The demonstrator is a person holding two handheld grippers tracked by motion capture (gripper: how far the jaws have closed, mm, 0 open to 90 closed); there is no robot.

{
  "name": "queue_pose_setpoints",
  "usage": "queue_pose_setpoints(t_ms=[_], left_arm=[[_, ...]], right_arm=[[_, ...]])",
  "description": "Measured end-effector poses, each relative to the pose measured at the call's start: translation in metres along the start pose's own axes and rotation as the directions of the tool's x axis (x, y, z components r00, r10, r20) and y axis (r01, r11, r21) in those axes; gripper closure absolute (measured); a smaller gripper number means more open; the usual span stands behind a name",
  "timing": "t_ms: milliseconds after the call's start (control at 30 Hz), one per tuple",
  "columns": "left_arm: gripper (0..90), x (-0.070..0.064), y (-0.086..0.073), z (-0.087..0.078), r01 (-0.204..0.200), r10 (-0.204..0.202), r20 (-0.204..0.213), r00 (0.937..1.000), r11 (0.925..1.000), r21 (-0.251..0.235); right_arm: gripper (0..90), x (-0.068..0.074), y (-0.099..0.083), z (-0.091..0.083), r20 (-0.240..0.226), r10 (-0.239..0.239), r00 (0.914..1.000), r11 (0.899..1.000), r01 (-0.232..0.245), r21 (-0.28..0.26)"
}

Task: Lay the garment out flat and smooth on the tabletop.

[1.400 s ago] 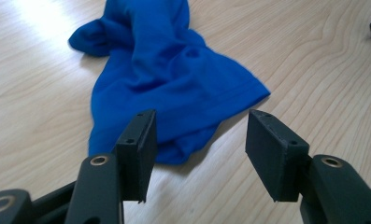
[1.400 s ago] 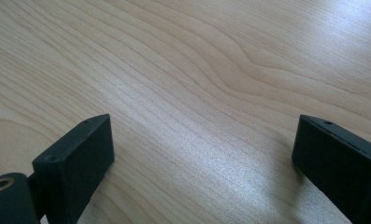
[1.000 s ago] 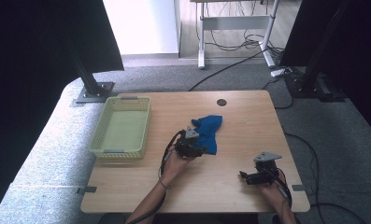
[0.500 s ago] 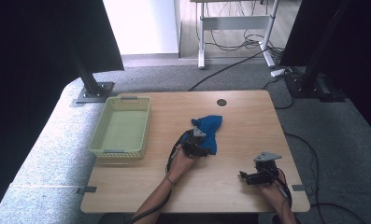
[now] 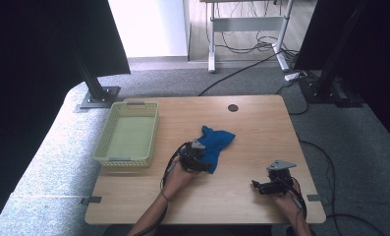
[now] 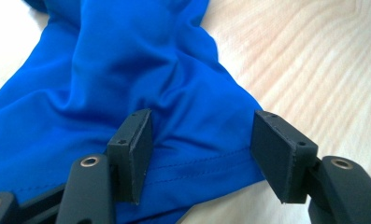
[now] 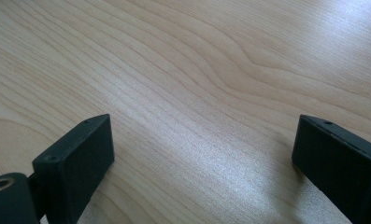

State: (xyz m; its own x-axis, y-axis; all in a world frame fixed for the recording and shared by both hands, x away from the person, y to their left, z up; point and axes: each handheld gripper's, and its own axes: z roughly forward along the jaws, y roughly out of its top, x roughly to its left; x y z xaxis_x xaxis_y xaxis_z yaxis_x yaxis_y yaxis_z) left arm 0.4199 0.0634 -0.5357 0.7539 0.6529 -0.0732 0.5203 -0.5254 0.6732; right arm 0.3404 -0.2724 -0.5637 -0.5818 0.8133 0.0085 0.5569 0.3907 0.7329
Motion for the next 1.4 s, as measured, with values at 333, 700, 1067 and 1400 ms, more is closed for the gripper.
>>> queue_pose_setpoints(t_ms=[333, 700, 1067, 1400], left_arm=[[42.6, -0.026, 0.005, -0.008, -0.102, 0.101, -0.029, 0.9945, 0.9943, -0.033], [74.4, -0.031, 0.004, 0.011, -0.132, 0.131, -0.140, 0.9814, 0.9912, 0.003], [83.7, -0.018, 0.019, -0.028, -0.052, 0.043, -0.064, 0.9970, 0.9898, -0.133], [83.7, 0.016, 0.024, -0.049, 0.014, -0.048, -0.163, 0.9855, 0.9783, -0.207]], right_arm=[[5.4, 0.000, 0.000, 0.000, 0.000, 0.000, 1.0000, 1.000, 0.000, 0.000], [5.3, 0.000, 0.000, 0.000, 0.000, 0.000, 1.0000, 1.000, 0.000, 0.000], [5.3, 0.000, 0.000, 0.000, 0.000, 0.000, 1.0000, 1.000, 0.000, 0.000], [5.3, 0.000, 0.000, 0.000, 0.000, 0.001, 1.0000, 1.000, -0.001, 0.000]])
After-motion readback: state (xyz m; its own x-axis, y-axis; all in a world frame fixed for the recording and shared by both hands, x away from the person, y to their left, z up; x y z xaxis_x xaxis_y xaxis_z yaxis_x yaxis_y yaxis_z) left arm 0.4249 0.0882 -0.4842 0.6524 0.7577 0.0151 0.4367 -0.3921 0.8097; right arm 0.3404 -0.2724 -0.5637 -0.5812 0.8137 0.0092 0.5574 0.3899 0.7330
